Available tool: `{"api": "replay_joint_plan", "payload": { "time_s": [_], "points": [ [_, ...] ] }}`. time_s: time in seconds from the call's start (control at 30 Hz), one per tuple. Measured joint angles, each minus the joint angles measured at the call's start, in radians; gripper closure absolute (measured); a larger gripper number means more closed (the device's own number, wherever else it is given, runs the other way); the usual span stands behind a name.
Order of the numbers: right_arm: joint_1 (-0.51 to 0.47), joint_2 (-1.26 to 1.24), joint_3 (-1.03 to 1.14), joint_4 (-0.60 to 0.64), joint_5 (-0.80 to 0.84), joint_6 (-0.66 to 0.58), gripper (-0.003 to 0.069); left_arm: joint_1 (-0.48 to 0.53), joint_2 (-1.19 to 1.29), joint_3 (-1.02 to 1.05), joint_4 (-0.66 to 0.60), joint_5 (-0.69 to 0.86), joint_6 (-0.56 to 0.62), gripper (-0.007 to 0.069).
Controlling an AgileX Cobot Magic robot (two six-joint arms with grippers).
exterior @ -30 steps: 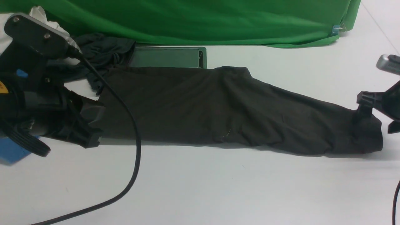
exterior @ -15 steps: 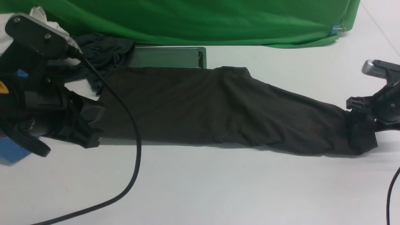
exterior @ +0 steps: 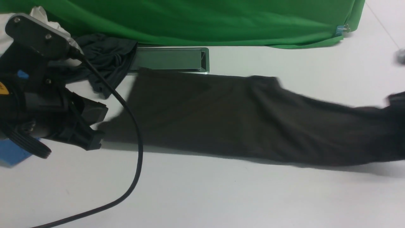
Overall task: Fold a long-sleeved shirt on a white desktop.
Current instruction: 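Fold the right end of the dark garment over onto its left end with the right gripper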
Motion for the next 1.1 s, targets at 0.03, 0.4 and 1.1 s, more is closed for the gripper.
{"api": "replay_joint_plan", "payload": {
  "time_s": [0.03,0.4,1.1],
  "points": [
    [-0.037,-0.069,-0.001,-0.020,0.009,0.003,0.0588,0.000,0.000,0.000,-0.008,0.000,0.001,0.0608],
    [0.030,-0.236,-0.136,0.262,0.078,-0.059,0.0588,0.000,0.000,0.000,-0.028,0.001,0.003,0.0608],
    [0.630,0.339,-0.824,0.615,0.143,-0.034,0.0587,0.000,-0.008,0.000,-0.034,0.017,0.016,0.0608]
  ]
}}
